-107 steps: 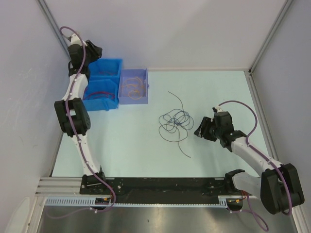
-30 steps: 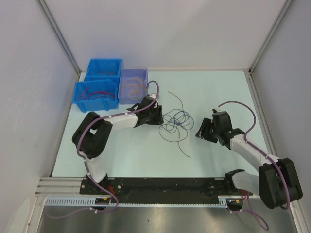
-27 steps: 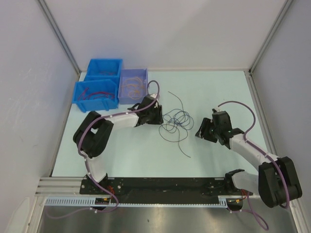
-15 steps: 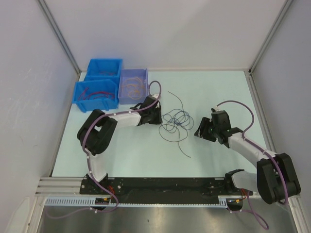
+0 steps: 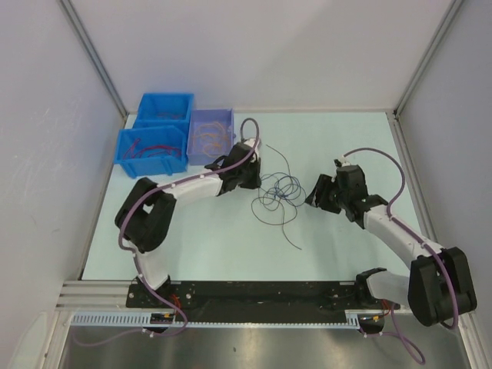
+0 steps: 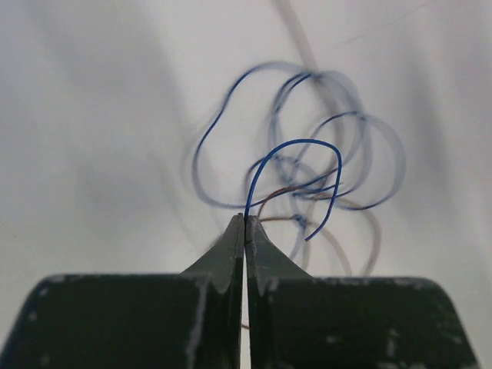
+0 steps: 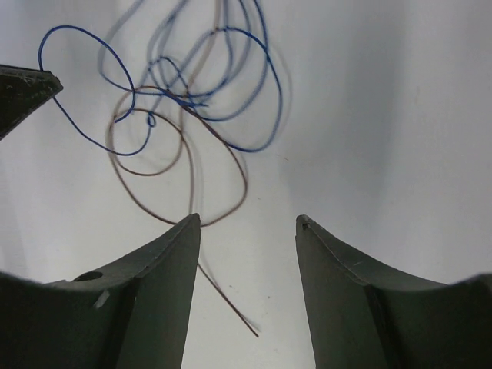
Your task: Untangle the cables
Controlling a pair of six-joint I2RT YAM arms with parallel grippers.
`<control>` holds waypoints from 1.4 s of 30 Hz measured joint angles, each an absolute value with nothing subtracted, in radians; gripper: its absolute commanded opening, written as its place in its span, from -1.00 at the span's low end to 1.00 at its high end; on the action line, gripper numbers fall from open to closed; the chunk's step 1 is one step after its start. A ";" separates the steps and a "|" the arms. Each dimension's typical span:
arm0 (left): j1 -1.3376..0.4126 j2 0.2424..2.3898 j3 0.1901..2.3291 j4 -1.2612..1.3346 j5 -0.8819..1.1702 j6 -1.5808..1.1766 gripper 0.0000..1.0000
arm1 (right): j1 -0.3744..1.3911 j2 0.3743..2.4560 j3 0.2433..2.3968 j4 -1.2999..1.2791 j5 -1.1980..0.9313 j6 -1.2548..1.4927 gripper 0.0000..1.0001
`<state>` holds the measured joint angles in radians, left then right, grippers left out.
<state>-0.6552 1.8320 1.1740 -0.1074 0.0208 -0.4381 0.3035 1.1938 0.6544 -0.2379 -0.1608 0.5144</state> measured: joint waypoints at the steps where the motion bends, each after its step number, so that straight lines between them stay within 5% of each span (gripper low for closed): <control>1: -0.664 1.810 1.206 -0.123 0.021 -0.421 -1.00 | 0.303 1.183 0.667 -0.241 -0.167 0.511 0.18; 14: -0.714 1.535 1.615 -0.194 0.105 -0.223 -0.98 | 0.303 0.888 0.836 -0.176 -0.337 0.462 0.32; 19: -0.714 1.441 1.628 -0.189 0.120 -0.208 -0.85 | 0.304 0.802 0.845 -0.094 -0.398 0.474 0.32; 21: -0.714 1.426 1.611 -0.162 0.150 -0.207 -0.99 | 0.311 0.801 0.845 -0.069 -0.415 0.479 0.32; 42: -0.717 1.470 1.583 -0.167 0.267 -0.209 -0.99 | 0.534 0.932 0.683 0.035 -0.276 0.464 0.33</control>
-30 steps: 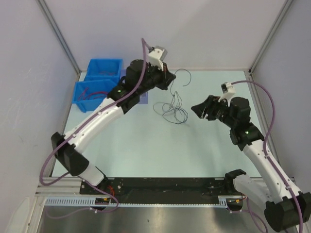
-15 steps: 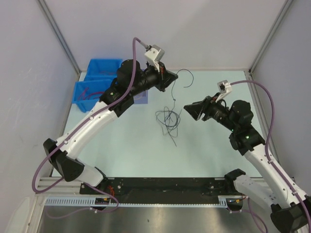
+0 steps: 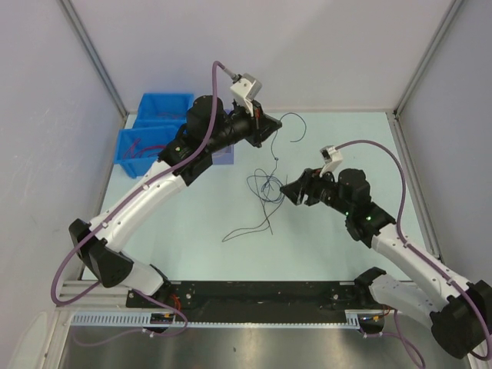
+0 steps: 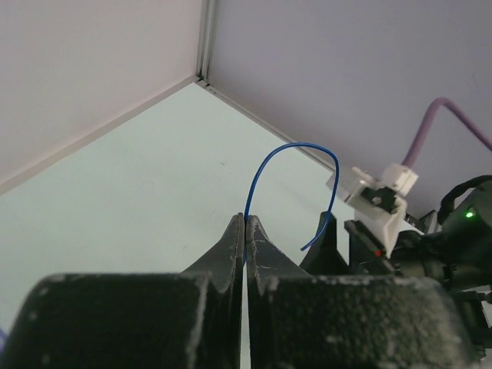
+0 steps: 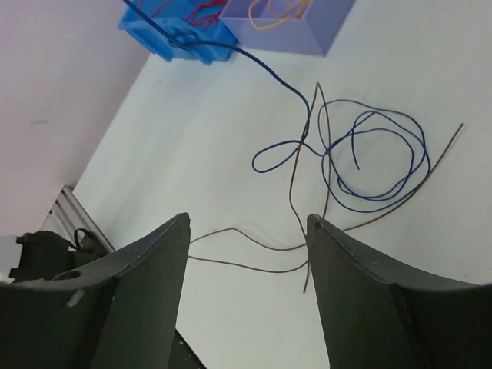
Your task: Untangle the cables
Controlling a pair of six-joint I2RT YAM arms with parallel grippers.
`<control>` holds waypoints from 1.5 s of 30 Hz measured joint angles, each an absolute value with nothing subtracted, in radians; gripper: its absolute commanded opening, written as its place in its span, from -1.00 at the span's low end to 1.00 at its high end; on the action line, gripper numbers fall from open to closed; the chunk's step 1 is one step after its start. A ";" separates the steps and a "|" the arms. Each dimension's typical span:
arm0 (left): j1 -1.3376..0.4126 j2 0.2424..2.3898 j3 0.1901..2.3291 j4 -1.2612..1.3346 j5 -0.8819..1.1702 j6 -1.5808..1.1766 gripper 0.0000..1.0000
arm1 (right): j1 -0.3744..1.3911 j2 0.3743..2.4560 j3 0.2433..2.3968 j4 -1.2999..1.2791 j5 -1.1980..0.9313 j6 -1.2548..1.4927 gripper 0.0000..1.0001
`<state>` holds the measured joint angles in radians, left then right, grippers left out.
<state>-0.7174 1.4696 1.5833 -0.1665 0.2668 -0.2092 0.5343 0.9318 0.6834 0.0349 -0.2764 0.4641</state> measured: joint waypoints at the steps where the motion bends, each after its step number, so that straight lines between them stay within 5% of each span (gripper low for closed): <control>1: -0.717 1.470 1.583 -0.167 0.267 -0.210 -0.99 | 0.538 0.941 0.670 0.043 -0.270 0.467 0.33; 24: -0.717 1.456 1.583 -0.136 0.301 -0.253 -0.99 | 0.575 1.282 0.665 0.443 -0.088 0.431 0.04; 27: -0.717 1.454 1.576 -0.130 0.305 -0.262 -0.99 | 0.575 1.293 0.688 0.464 -0.086 0.423 -0.19; 30: -0.717 1.452 1.567 -0.126 0.313 -0.263 -0.99 | 0.575 1.299 0.706 0.488 -0.086 0.414 -0.61; 31: -0.717 1.452 1.565 -0.126 0.316 -0.264 -1.00 | 0.575 1.300 0.712 0.493 -0.086 0.414 -0.91; 33: -0.717 1.452 1.565 -0.125 0.319 -0.265 -0.96 | 0.575 1.301 0.718 0.495 -0.087 0.406 -1.00; 37: -0.717 1.441 1.555 -0.117 0.318 -0.262 -0.48 | 0.575 1.300 0.743 0.482 -0.086 0.398 -1.00; 41: -0.717 1.402 1.495 -0.107 0.288 -0.266 0.48 | 0.575 1.269 0.819 0.411 -0.081 0.363 -1.00; 45: -0.714 1.356 1.397 -0.078 0.228 -0.278 0.61 | 0.575 1.184 0.920 0.350 -0.071 0.323 -1.00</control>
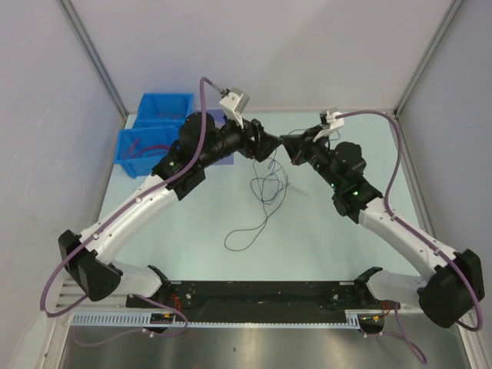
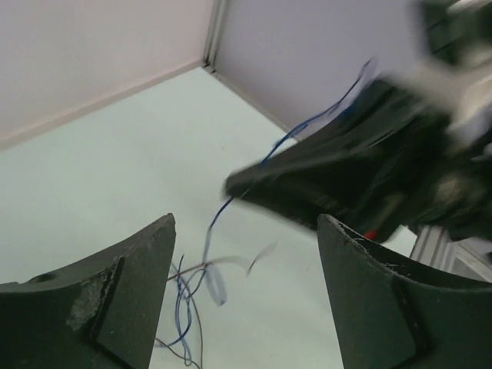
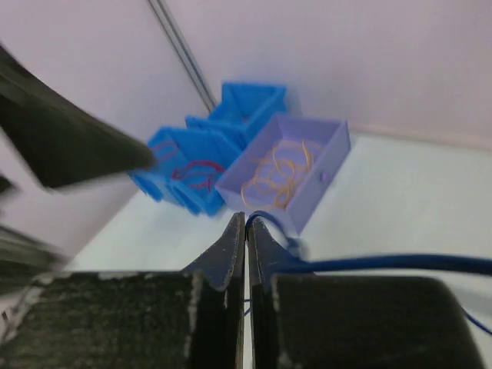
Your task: Untangle the cables
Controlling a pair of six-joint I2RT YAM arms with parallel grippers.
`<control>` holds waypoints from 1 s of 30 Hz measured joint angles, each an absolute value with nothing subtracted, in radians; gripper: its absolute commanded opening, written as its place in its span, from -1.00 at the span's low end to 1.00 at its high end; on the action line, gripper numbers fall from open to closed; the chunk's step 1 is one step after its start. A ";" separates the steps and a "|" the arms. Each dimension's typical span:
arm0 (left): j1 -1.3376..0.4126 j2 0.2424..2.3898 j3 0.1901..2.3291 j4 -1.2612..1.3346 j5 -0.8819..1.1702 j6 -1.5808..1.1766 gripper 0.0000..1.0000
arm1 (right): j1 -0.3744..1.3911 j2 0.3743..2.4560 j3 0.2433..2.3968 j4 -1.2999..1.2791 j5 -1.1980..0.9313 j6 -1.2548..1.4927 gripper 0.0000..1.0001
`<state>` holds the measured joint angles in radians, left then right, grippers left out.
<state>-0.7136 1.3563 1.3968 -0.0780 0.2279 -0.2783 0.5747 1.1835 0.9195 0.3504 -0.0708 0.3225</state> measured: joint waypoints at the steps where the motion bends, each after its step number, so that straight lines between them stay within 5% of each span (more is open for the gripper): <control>1: -0.708 1.347 1.369 -0.071 0.216 -0.287 0.60 | 0.575 1.161 0.942 0.345 -0.068 0.313 -1.00; 6: -0.661 1.342 1.259 -0.041 0.209 -0.327 0.54 | 0.575 1.043 1.014 0.317 -0.068 0.278 -1.00; 21: -0.619 1.376 1.107 0.068 0.345 -0.396 -0.06 | 0.575 0.981 1.029 0.219 -0.028 0.220 -1.00; 25: -0.620 1.355 1.018 0.112 0.402 -0.404 -0.07 | 0.574 0.981 1.029 0.201 0.015 0.199 -1.00; 30: -0.624 1.343 0.951 0.133 0.423 -0.411 0.31 | 0.567 0.982 1.034 0.192 0.039 0.187 -1.00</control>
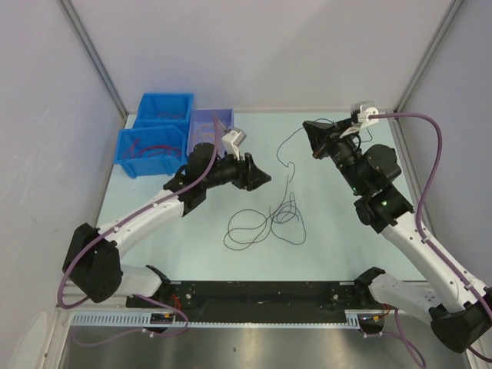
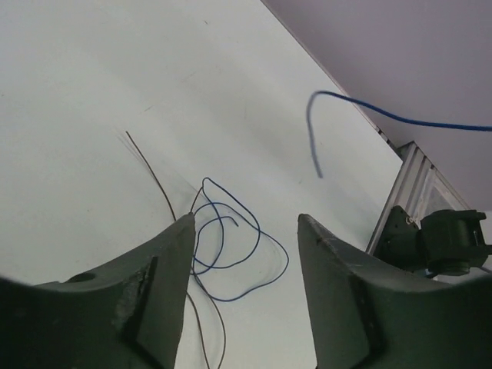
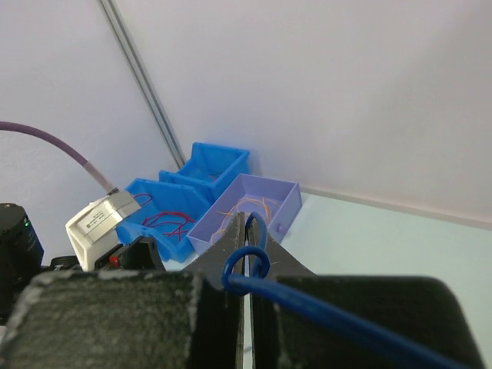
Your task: Untangle the cables
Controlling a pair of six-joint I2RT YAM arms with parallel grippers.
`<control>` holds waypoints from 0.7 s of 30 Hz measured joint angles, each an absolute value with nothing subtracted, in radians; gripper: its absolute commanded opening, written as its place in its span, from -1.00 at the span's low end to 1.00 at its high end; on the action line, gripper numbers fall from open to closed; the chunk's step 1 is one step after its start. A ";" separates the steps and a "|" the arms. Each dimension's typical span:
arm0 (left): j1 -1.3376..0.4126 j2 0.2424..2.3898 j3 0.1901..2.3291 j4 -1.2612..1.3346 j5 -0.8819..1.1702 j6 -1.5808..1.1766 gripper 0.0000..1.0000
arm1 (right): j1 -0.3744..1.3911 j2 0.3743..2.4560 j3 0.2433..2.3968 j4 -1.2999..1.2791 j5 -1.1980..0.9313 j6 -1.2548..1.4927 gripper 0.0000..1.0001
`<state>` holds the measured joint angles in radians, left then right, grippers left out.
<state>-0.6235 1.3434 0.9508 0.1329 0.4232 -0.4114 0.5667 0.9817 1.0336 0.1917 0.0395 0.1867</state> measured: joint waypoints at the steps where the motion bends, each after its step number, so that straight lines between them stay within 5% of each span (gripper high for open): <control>1: -0.624 1.339 0.946 0.132 0.422 -0.411 0.32 | 0.566 0.981 1.036 0.191 0.041 0.187 -1.00; 21: -0.592 1.183 1.176 -0.010 0.363 -0.287 0.11 | 0.565 1.030 1.042 0.094 -0.116 0.218 -1.00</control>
<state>-0.5922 1.1831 1.1763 -0.0105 0.3634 -0.2871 0.5652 1.0298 1.0424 0.0937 -0.1158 0.2176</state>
